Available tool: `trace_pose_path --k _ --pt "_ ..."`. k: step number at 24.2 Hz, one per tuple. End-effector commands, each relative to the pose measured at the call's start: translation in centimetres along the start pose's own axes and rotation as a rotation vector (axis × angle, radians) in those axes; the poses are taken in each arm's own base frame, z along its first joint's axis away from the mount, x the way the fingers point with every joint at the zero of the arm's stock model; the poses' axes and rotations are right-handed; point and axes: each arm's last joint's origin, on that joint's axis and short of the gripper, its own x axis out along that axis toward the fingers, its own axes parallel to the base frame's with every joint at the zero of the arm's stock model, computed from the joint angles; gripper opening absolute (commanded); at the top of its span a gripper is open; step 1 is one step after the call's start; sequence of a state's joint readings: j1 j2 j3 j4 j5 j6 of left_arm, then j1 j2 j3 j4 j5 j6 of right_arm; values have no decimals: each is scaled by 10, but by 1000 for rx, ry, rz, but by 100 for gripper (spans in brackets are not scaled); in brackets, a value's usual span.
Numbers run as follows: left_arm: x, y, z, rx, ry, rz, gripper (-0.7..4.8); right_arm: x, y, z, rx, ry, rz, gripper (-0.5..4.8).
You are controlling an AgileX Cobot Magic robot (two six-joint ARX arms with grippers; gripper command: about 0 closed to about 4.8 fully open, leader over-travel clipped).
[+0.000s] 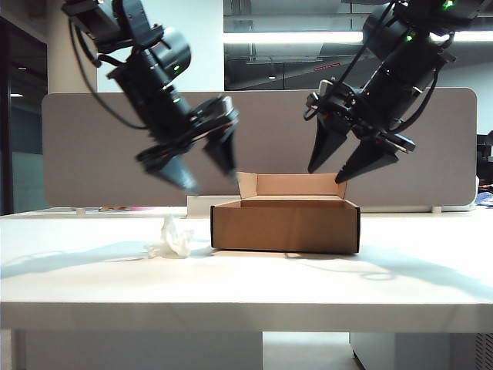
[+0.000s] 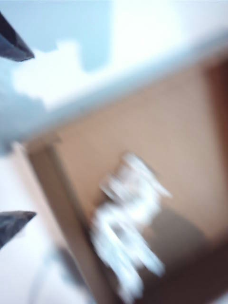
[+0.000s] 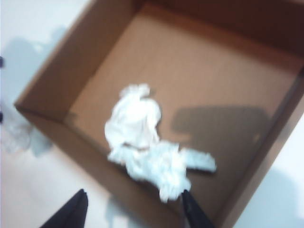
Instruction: Pick up all the paper balls on the table and put them in the paper box.
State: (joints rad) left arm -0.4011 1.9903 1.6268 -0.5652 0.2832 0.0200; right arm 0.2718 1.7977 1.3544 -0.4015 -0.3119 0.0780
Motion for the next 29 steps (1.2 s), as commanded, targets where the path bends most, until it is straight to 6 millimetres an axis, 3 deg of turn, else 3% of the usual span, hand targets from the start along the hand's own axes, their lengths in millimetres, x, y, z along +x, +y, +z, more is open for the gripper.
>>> trace_pose_path --k 1,9,11,13,14,18,22,26,29 --pt "-6 8 -12 -30 127 74 398 -3 2 -3 11 39 2 270" --pt "-6 11 -21 -48 214 138 391 -8 3 -10 39 122 -3 270" --pt "-6 11 -22 -44 230 181 326 -12 4 -12 44 139 -5 270" --pt "-5 13 -24 -46 237 219 201 -15 5 -12 47 147 -6 270" --pt "-4 13 -24 -51 236 219 179 -15 5 -12 47 148 -6 270" --pt "3 14 -25 -51 245 216 160 -15 5 -12 47 149 -6 270" --pt "5 13 -29 -59 277 191 79 -15 5 -12 47 149 -6 270" --pt "5 13 -30 -61 286 189 67 -15 5 -12 47 149 -6 270" --pt "2 12 -28 -59 275 189 -5 -15 5 -12 47 149 -6 270"
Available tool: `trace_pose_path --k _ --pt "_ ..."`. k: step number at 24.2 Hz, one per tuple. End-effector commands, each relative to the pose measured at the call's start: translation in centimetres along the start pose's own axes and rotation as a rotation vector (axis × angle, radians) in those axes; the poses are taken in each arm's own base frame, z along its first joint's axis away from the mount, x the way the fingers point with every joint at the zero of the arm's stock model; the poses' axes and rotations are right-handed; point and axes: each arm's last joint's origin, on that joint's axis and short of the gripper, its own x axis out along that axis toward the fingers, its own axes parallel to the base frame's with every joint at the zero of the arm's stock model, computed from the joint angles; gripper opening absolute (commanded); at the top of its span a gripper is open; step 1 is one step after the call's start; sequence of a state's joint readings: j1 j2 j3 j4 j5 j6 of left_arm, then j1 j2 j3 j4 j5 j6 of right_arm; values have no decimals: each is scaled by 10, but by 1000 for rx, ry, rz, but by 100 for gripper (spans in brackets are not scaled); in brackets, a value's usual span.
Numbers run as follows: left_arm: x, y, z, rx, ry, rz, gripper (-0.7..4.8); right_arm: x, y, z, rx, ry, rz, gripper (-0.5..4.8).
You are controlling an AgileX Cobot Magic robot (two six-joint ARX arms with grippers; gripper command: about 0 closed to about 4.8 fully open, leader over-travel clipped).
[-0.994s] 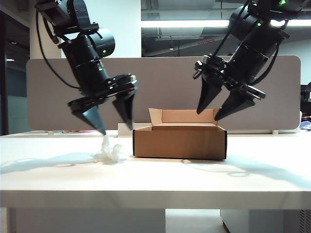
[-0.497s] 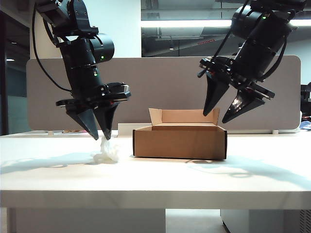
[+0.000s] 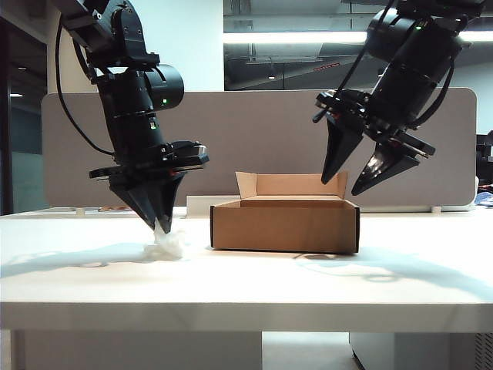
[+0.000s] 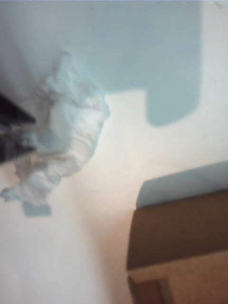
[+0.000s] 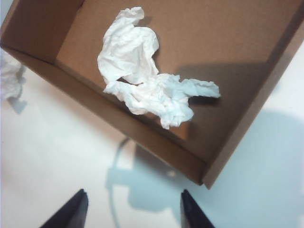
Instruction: Pick up all the paper balls on the table and put them in the paper box.
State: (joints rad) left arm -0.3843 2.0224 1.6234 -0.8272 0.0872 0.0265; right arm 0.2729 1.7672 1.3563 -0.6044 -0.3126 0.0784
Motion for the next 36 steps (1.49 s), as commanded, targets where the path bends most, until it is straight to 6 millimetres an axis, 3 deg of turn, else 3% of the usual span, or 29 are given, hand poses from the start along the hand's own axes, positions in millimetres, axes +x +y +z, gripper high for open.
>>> trace_pose_path --k 1,2,5,8,11,13,18,22,24,25,27,30,36 --pt "-7 -1 1 3 -23 -7 -6 -3 1 2 -5 -13 5 270" --pt "-13 -2 2 6 -37 -6 -6 -3 1 2 -5 -12 5 269" --pt "-32 -3 5 13 -112 -4 -6 -7 3 1 -3 -7 5 175" --pt "-52 -9 15 38 -259 -53 -6 -22 7 0 -18 -22 5 164" --pt "-61 -21 29 88 -424 -118 -6 -41 13 -2 -72 -33 2 74" --pt "-62 -27 34 118 -485 -176 -6 -48 15 -4 -79 -34 2 47" --pt "-56 -43 47 189 -607 -273 -6 -64 20 -6 -90 -55 5 34" --pt "-33 -49 56 211 -655 -278 -2 -78 25 -8 -97 -78 9 17" --pt "-18 -51 60 218 -672 -282 78 -87 27 -11 -99 -84 8 17" --pt "-10 -51 61 218 -673 -279 161 -92 29 -12 -100 -86 8 17" --pt "-5 -50 62 213 -670 -260 194 -99 31 -14 -103 -95 9 17" --pt "-12 -50 62 211 -675 -262 193 -108 34 -19 -105 -89 8 16" --pt "-55 -52 53 212 -663 -259 173 -124 35 -35 -143 -110 -50 -5"
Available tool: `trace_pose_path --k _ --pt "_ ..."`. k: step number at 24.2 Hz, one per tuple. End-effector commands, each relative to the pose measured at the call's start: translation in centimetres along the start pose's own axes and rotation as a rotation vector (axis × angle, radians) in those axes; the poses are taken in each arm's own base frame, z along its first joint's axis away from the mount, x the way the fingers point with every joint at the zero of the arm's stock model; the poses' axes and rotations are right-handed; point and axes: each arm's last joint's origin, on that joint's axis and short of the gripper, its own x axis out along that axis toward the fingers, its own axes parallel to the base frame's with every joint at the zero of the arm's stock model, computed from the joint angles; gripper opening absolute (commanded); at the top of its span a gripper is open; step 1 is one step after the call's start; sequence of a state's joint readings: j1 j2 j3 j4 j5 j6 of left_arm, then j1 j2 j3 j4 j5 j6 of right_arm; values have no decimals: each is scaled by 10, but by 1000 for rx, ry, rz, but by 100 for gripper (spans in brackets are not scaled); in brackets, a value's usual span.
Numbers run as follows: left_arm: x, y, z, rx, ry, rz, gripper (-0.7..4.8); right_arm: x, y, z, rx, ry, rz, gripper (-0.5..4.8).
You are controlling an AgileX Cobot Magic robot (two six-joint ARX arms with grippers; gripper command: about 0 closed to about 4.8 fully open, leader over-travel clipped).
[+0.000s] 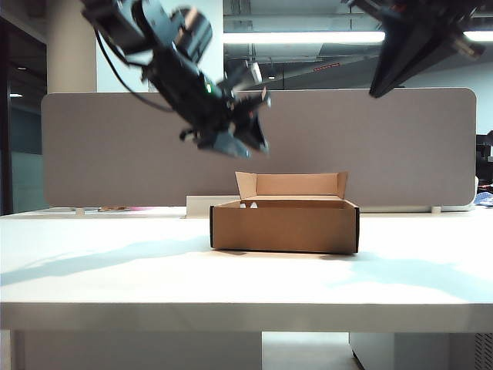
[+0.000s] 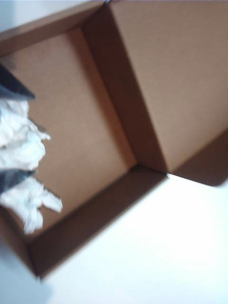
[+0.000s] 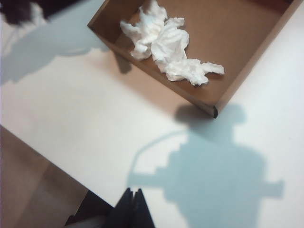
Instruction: Pick up all the paper balls on the table and put them in the paper box.
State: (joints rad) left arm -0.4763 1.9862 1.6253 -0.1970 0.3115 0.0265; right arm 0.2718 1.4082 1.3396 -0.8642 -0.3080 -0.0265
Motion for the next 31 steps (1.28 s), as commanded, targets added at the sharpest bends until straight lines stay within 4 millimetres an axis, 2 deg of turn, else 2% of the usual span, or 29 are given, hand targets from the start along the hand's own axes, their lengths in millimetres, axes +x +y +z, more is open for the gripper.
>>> trace_pose_path --k 1,4,7,8,10,11,12,13,16,22,31 --pt "-22 -8 14 8 -10 -3 163 -9 0 -8 -18 -41 -75 -5" --pt "-40 -13 20 15 0 -1 51 -16 0 -21 -27 -90 -151 -5" --pt "-54 -17 24 50 18 -2 19 -22 2 -37 -29 -146 -176 -5" --pt "-58 -19 24 66 25 -3 17 -24 2 -43 -24 -168 -188 -5" --pt "-68 -22 25 86 50 -8 16 -33 4 -69 -11 -264 -255 -5" --pt "-70 -22 25 84 55 -8 15 -34 4 -76 -13 -278 -266 -5" --pt "-73 -23 24 79 69 -9 -8 -39 5 -91 -13 -308 -297 -5" --pt "-75 -24 24 77 76 -9 -6 -40 5 -97 -13 -319 -311 -5" --pt "-84 -27 12 71 94 -12 -6 -51 7 -135 14 -435 -382 -5" --pt "-98 -32 -12 66 111 -13 -6 -61 9 -162 68 -565 -428 -5" --pt "-127 -43 -47 72 79 -14 -6 -76 15 -188 75 -707 -423 -5"
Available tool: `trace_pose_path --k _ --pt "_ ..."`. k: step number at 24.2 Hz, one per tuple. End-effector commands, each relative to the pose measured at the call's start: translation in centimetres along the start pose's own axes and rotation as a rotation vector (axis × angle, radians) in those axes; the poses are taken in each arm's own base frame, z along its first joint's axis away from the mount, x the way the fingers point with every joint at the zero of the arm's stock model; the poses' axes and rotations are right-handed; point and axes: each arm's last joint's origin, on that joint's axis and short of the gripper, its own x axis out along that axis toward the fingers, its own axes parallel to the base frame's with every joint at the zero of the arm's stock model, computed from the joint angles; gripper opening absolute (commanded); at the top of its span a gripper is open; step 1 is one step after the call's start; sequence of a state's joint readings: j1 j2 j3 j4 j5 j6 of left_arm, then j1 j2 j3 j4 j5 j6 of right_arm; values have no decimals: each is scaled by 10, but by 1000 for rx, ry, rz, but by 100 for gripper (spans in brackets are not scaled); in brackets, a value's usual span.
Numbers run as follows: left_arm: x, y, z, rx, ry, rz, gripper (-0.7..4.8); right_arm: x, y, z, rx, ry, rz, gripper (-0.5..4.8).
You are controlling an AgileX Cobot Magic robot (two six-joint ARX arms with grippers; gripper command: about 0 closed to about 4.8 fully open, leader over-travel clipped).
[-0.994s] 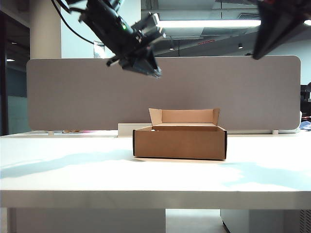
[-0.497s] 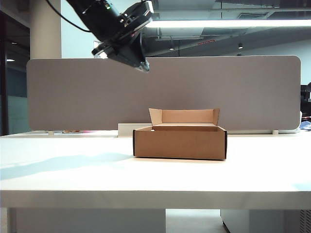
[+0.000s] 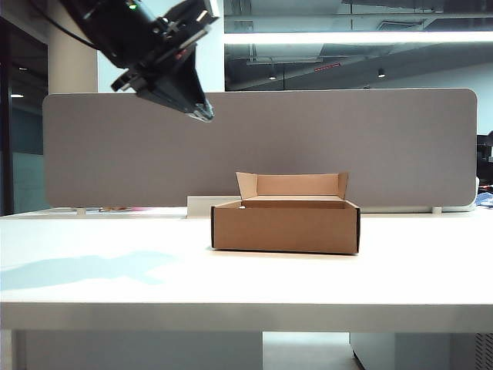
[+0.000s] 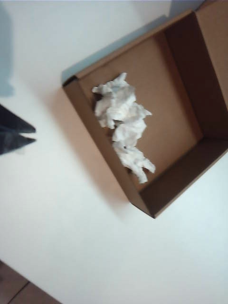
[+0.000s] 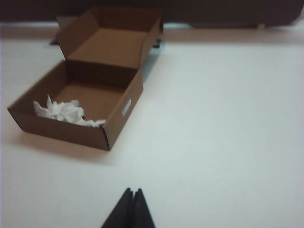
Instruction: Pick up all the paper balls on the table and put them in the paper box.
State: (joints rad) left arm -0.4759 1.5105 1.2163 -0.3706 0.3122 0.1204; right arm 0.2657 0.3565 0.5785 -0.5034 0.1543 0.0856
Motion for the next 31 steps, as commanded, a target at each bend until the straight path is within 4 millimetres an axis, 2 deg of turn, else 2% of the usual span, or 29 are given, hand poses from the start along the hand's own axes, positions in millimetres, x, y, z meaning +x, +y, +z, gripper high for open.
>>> trace_pose_path --k 1,3,7,10,23,31 --pt "-11 -6 -11 12 -23 -5 -6 -6 -1 -6 34 -42 2 -5" --pt "-21 -10 -22 17 -41 -2 -6 -10 -3 -19 83 -69 7 -5" --pt "-36 -17 -37 26 -67 0 -6 -5 -4 -38 137 -69 8 -5" --pt "-45 -21 -45 30 -78 2 -6 2 -4 -46 182 -79 11 -5" --pt "-78 -33 -59 45 -126 8 -6 25 -2 -75 181 -81 19 -5" --pt "-95 -43 -96 51 -155 19 -6 33 -3 -94 155 -42 11 -5"
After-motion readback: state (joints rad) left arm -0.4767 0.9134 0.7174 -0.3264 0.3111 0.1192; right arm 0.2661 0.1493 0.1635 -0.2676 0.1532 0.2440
